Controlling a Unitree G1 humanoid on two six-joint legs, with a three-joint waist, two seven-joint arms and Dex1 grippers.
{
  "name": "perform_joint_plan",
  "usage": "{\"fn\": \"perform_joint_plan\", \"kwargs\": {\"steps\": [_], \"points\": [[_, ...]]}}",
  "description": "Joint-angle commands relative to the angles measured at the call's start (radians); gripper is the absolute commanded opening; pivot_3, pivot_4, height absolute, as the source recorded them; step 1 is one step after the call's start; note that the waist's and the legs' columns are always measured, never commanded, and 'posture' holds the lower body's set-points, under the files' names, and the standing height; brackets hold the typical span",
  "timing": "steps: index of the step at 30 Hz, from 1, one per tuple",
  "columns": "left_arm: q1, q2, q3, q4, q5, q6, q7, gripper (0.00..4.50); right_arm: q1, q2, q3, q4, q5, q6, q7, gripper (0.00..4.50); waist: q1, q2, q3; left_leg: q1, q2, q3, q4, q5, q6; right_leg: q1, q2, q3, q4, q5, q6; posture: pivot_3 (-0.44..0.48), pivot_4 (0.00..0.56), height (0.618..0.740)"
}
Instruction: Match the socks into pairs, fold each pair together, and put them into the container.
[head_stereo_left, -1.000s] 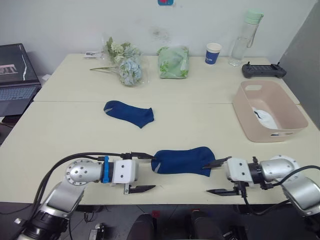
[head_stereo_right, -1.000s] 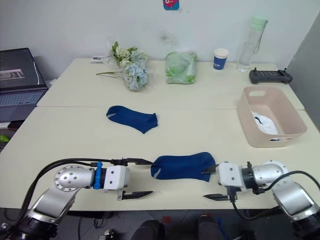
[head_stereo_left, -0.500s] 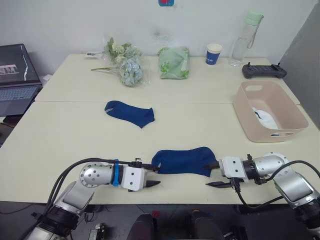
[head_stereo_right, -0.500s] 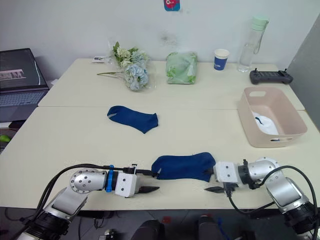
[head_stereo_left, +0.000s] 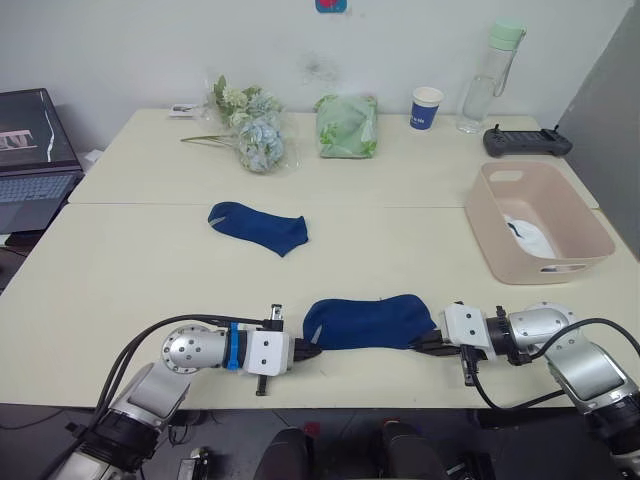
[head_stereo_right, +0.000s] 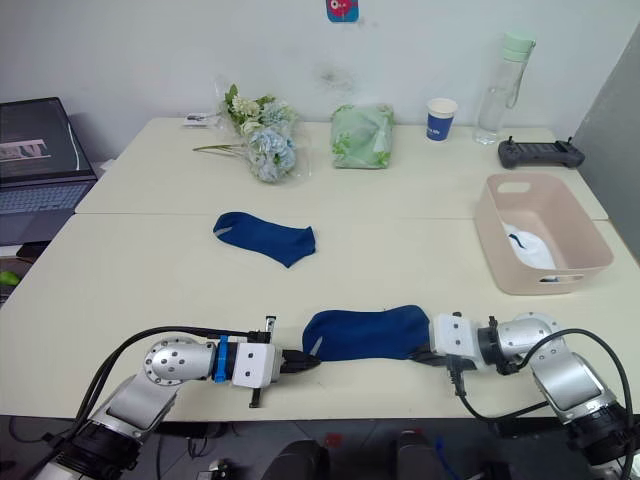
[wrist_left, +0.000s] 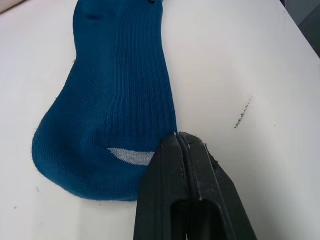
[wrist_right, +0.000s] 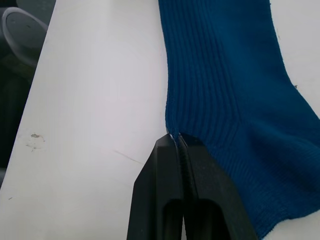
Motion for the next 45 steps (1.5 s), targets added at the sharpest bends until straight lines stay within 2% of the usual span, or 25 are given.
{"fn": "perform_joint_plan", "kwargs": {"steps": [1, 7, 9, 11, 16, 19, 22, 26, 29, 34, 41, 45], "points": [[0.013, 0.012, 0.052, -0.133, -0.152, 0.211, -0.015, 0.00, -0.001, -0.029, -0.054, -0.107, 0.081, 0.079, 0.022, 0.04, -0.001, 0.000, 0.000, 0.000, 0.000, 0.000, 0.000, 0.000, 0.000, 0.000, 0.000, 0.000, 0.000, 0.000, 0.000, 0.000, 0.150, 0.740], [-0.012, 0.074, 0.135, -0.332, -0.404, 0.568, -0.028, 0.00, -0.009, -0.071, -0.125, -0.283, 0.260, 0.353, 0.007, 0.04, -0.001, 0.000, 0.000, -0.002, 0.001, -0.001, 0.000, 0.000, 0.000, -0.001, 0.000, -0.001, 0.000, 0.000, 0.000, 0.000, 0.150, 0.740], [-0.008, 0.123, 0.179, -0.424, -0.581, 0.773, -0.020, 0.00, -0.005, -0.119, -0.153, -0.367, 0.356, 0.473, 0.025, 0.04, -0.001, 0.000, 0.000, -0.002, 0.000, -0.001, 0.001, 0.000, 0.000, -0.001, 0.000, -0.001, 0.000, 0.000, 0.000, 0.000, 0.150, 0.740], [0.005, 0.188, 0.206, -0.491, -0.685, 0.906, -0.037, 0.00, -0.001, -0.164, -0.182, -0.429, 0.456, 0.584, 0.035, 0.04, -0.002, 0.000, 0.001, -0.002, 0.001, -0.002, 0.000, 0.000, 0.000, -0.001, 0.000, -0.001, 0.000, 0.000, 0.000, 0.000, 0.150, 0.740], [0.072, 0.293, 0.262, -0.510, -0.793, 1.049, -0.072, 0.00, 0.032, -0.248, -0.228, -0.470, 0.619, 0.744, 0.057, 0.04, -0.002, 0.000, 0.001, -0.002, 0.001, -0.002, 0.000, 0.000, 0.001, -0.001, 0.000, -0.001, -0.001, 0.000, 0.001, 0.000, 0.150, 0.740], [0.094, 0.286, 0.290, -0.487, -0.837, 1.096, -0.056, 0.00, 0.050, -0.269, -0.230, -0.457, 0.631, 0.756, 0.062, 0.04, -0.001, 0.000, 0.001, -0.002, 0.001, -0.002, 0.000, -0.001, 0.001, -0.001, 0.000, -0.002, -0.001, -0.001, 0.001, 0.000, 0.150, 0.740], [0.080, 0.216, 0.256, -0.454, -0.706, 0.983, -0.001, 0.00, 0.042, -0.244, -0.208, -0.409, 0.586, 0.718, 0.040, 0.04, 0.001, 0.000, 0.001, -0.002, 0.000, -0.002, 0.000, -0.001, 0.001, -0.001, 0.000, -0.002, -0.001, -0.001, 0.001, 0.000, 0.150, 0.740], [0.081, 0.188, 0.198, -0.453, -0.495, 0.732, -0.044, 0.00, 0.027, -0.237, -0.202, -0.370, 0.567, 0.699, 0.048, 0.04, 0.001, -0.001, 0.001, -0.003, 0.000, -0.002, 0.000, -0.001, 0.001, -0.001, 0.000, -0.001, -0.002, -0.001, 0.001, 0.000, 0.150, 0.740], [0.099, 0.181, 0.159, -0.413, -0.352, 0.514, -0.091, 0.58, 0.035, -0.240, -0.205, -0.360, 0.567, 0.691, 0.059, 0.00, 0.001, 0.000, 0.001, -0.002, 0.000, -0.001, 0.000, -0.001, 0.001, -0.001, 0.000, -0.001, -0.002, 0.000, 0.000, 0.000, 0.150, 0.740], [0.070, 0.096, 0.080, -0.269, -0.132, 0.152, -0.075, 2.11, 0.048, -0.234, -0.198, -0.349, 0.555, 0.680, 0.049, 0.00, 0.003, 0.000, 0.001, -0.003, 0.000, -0.001, 0.000, -0.001, 0.001, -0.001, -0.001, -0.001, -0.002, 0.000, 0.000, 0.000, 0.150, 0.740], [0.002, 0.018, 0.009, -0.129, -0.006, -0.082, -0.066, 2.11, 0.041, -0.229, -0.194, -0.354, 0.553, 0.679, 0.031, 0.00, 0.003, 0.000, 0.001, -0.003, 0.000, -0.001, 0.000, -0.001, 0.001, -0.001, -0.001, -0.001, -0.002, 0.000, 0.000, 0.000, 0.150, 0.740], [-0.018, 0.021, -0.018, -0.087, 0.009, -0.160, -0.089, 2.11, 0.042, -0.230, -0.197, -0.360, 0.560, 0.687, 0.025, 0.00, 0.002, 0.000, 0.001, -0.003, 0.000, -0.001, 0.000, -0.001, 0.001, -0.001, -0.001, -0.001, -0.002, 0.000, 0.001, 0.000, 0.150, 0.740]]}}
